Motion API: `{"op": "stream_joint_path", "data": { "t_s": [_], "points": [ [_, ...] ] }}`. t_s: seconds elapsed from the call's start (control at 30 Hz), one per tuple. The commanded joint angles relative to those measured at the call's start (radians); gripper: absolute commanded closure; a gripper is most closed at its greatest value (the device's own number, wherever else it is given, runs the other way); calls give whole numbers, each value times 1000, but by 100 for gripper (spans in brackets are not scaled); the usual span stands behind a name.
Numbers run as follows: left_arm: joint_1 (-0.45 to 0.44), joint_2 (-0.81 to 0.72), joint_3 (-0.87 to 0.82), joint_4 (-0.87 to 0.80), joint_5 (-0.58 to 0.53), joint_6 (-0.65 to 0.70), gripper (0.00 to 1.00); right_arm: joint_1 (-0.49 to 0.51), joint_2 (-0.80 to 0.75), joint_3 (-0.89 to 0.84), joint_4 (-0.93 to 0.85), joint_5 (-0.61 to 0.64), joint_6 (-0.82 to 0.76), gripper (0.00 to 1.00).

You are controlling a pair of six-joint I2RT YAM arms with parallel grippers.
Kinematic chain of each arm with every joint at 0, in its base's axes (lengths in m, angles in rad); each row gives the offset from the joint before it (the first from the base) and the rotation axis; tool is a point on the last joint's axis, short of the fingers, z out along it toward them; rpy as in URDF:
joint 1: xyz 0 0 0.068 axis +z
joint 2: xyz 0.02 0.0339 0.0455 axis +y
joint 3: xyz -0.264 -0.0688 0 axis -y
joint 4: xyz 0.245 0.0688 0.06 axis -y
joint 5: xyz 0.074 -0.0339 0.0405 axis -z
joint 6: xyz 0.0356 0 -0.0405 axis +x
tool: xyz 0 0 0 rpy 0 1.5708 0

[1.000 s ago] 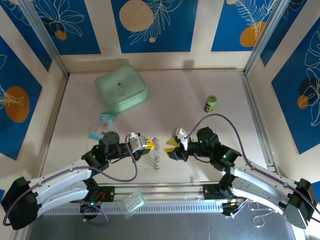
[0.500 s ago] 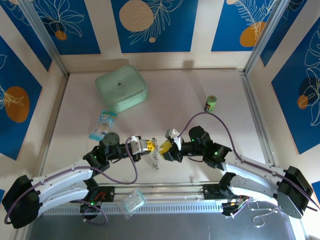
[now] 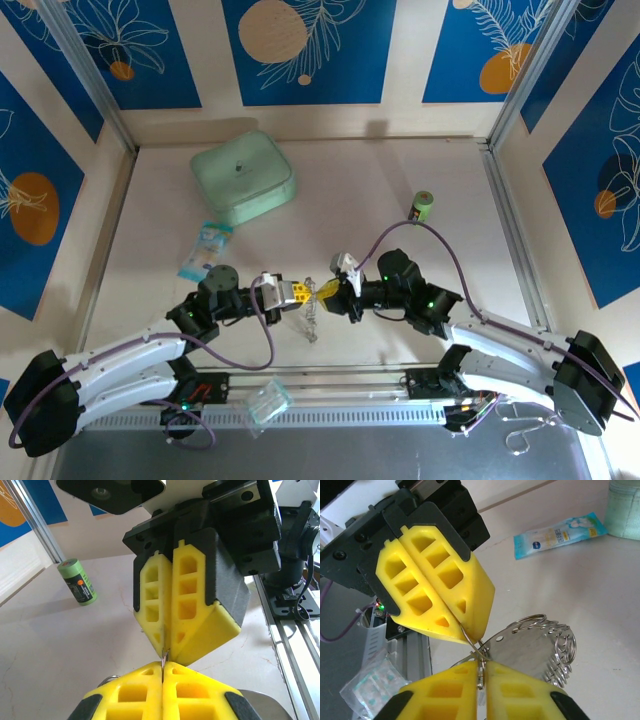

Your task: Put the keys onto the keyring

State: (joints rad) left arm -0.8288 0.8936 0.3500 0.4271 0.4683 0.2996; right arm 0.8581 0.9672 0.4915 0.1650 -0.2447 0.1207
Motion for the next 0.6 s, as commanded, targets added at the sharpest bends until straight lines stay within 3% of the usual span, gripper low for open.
{"op": "stream_joint_path", "data": {
  "t_s": [0.0, 0.17, 0.57],
  "points": [
    [0, -6, -6, 50, 35, 26, 100, 7, 4, 27, 15, -21, -5, 93],
    [0, 0, -12, 80, 37, 2, 100, 6, 8, 16, 12, -18, -9, 99],
    [0, 14, -19, 141, 26, -41, 100, 4, 58, -30, 93, -45, 4, 95]
  ]
}}
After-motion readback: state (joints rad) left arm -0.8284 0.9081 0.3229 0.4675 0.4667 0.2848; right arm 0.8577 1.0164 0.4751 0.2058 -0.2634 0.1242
